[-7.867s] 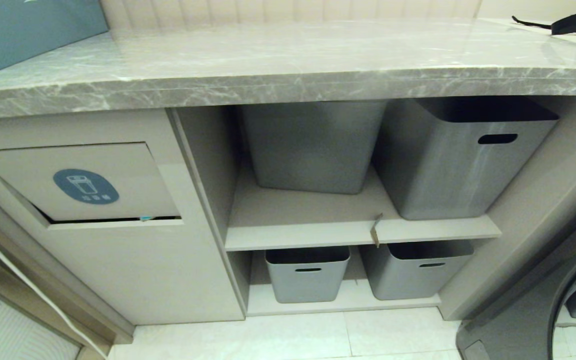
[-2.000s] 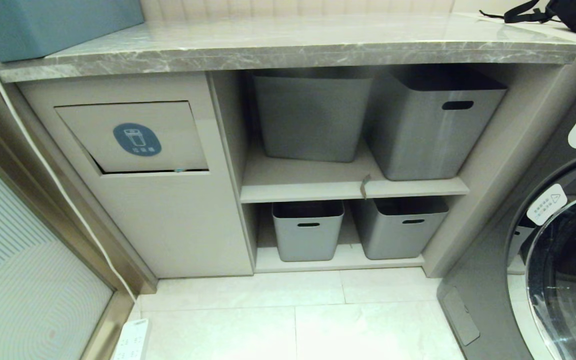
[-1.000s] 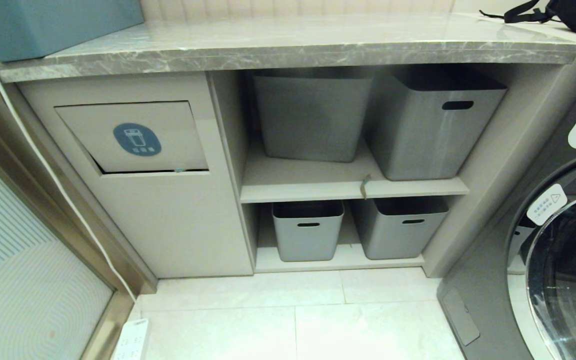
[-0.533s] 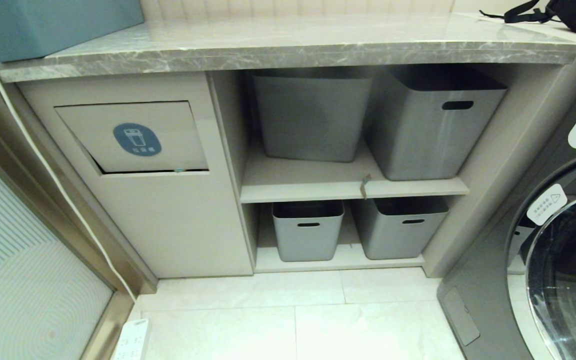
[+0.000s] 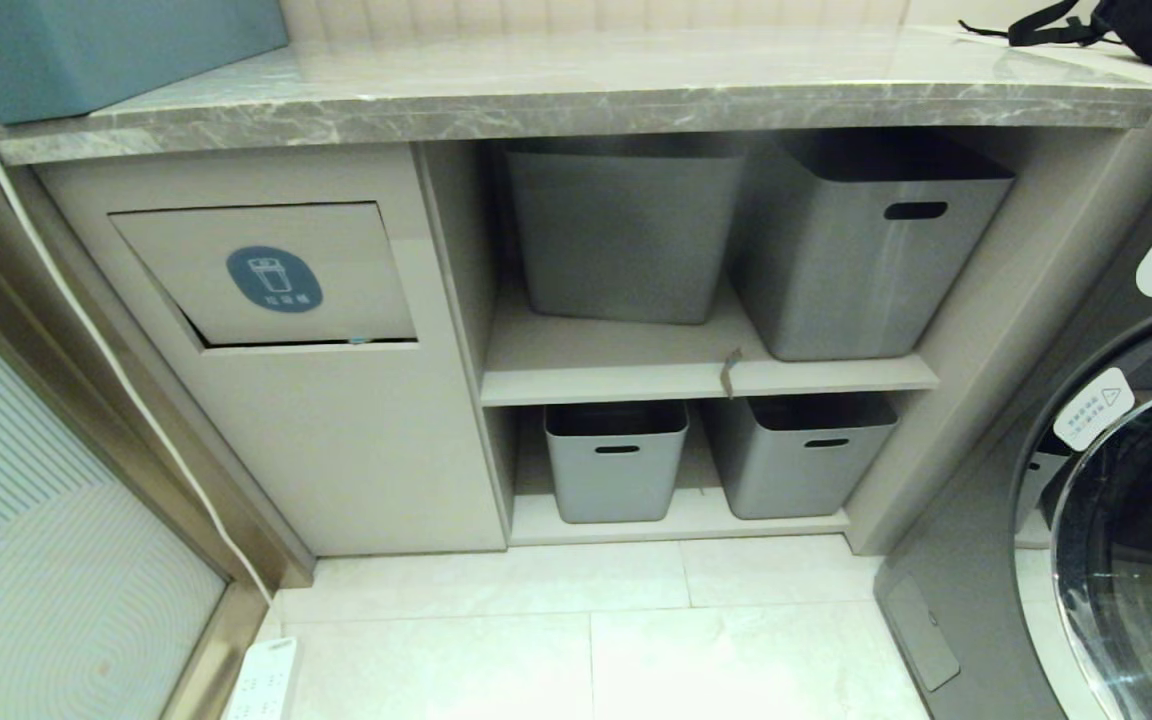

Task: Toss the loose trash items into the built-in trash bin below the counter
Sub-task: Pick up the garbage

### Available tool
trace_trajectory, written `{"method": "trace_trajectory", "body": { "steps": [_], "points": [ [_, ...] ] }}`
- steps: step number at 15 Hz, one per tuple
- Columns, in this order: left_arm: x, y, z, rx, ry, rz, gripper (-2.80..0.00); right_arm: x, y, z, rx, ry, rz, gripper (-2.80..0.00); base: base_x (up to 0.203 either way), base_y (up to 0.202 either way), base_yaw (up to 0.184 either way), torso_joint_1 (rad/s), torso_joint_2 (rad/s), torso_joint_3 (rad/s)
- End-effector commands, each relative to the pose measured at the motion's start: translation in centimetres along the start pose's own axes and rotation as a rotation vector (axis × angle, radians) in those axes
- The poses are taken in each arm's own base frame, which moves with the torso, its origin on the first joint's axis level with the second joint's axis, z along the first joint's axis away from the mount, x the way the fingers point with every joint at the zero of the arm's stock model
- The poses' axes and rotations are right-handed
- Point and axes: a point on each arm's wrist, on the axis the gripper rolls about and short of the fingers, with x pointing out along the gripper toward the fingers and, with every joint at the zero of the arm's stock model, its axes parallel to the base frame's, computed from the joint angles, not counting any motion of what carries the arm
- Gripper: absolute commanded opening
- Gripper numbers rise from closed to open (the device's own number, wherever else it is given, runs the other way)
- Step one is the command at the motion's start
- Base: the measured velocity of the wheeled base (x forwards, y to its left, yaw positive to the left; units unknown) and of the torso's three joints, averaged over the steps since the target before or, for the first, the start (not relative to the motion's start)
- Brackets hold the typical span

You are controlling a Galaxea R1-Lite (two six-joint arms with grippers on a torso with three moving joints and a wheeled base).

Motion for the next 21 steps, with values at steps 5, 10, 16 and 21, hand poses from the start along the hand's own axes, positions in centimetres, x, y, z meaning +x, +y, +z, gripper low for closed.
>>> {"method": "trace_trajectory", "body": {
  "steps": [5, 10, 16, 21],
  "points": [
    [0.00, -0.02, 0.01, 0.019, -0.002, -0.009, -2.80, 0.00, 0.00, -0.01, 0.000, 0.000, 0.000, -2.80, 0.000, 0.000, 0.000, 0.000, 0.00, 0.000],
    [0.00, -0.03, -0.02, 0.024, 0.001, -0.011, -2.80, 0.00, 0.00, -0.01, 0.000, 0.000, 0.000, -2.80, 0.000, 0.000, 0.000, 0.000, 0.00, 0.000],
    [0.00, -0.01, -0.02, 0.007, 0.001, -0.005, -2.80, 0.00, 0.00, 0.00, 0.000, 0.000, 0.000, -2.80, 0.000, 0.012, 0.000, 0.000, 0.00, 0.000],
    [0.00, -0.02, 0.01, 0.012, -0.001, -0.006, -2.80, 0.00, 0.00, -0.01, 0.000, 0.000, 0.000, -2.80, 0.000, 0.179, 0.000, 0.003, 0.00, 0.003]
  ]
}}
